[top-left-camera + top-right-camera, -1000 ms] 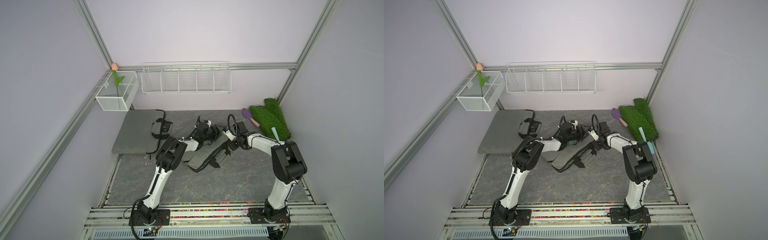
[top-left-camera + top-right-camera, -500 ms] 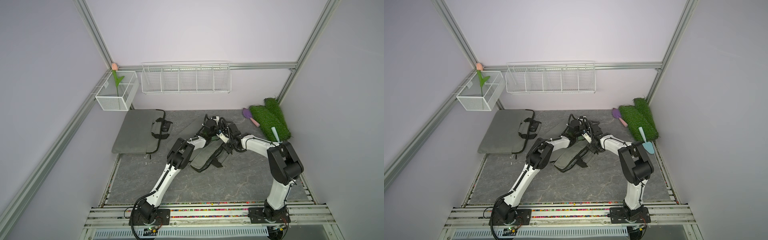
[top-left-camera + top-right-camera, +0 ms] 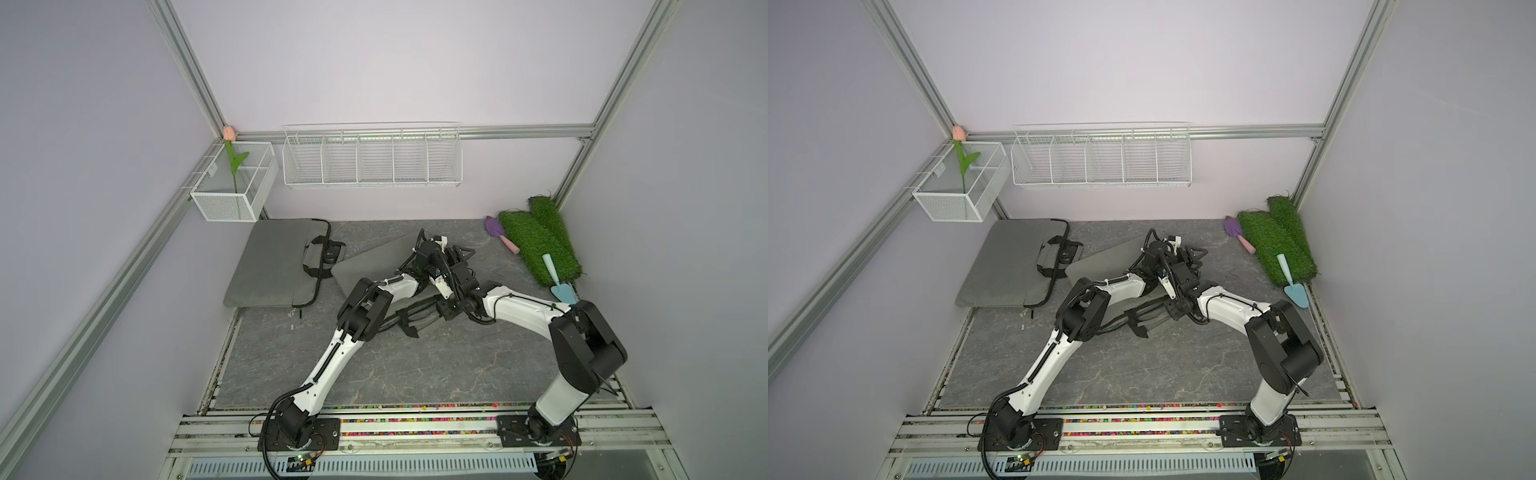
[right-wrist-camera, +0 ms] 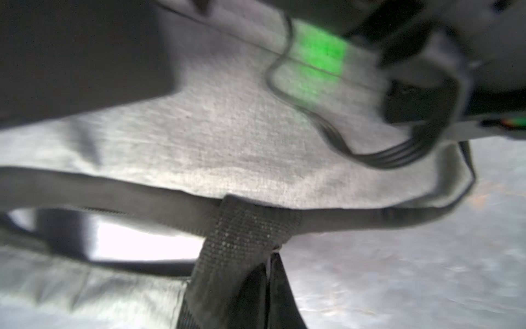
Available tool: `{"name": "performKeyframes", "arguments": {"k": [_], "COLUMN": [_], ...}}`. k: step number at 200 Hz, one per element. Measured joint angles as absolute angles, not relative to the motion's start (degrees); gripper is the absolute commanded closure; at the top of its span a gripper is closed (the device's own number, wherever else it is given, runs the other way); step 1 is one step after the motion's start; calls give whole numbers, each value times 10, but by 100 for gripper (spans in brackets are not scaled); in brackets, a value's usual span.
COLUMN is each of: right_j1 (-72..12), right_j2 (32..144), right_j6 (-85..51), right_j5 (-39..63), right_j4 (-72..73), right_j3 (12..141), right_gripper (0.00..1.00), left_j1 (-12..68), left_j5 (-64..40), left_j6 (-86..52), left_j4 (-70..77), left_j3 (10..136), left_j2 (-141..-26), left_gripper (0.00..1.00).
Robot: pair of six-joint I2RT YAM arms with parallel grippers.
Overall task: Put the mouse into the laptop bag
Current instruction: Zip the zipper on the zippered laptop bag.
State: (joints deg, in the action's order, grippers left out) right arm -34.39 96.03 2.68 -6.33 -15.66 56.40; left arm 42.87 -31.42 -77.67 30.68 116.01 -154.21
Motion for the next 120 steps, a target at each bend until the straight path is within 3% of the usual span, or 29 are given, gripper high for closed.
{"name": "performKeyframes", "arguments": {"k": [78, 120], "right_j1": [-440, -521], "right_j2": [885, 930], "right_j6": [13, 38], "right_j5": [-72, -118], "right_j4": [-21, -8], "right_j3": [427, 447], "right_gripper": [93, 93], "left_j1": [437, 436], "left_j5": [-317, -318], "left_j6": [-762, -757], "left_j4": [274, 262], "left_j3": [1162, 1160], "left_j2": [-1547, -1552], "left_gripper": [32, 33]}}
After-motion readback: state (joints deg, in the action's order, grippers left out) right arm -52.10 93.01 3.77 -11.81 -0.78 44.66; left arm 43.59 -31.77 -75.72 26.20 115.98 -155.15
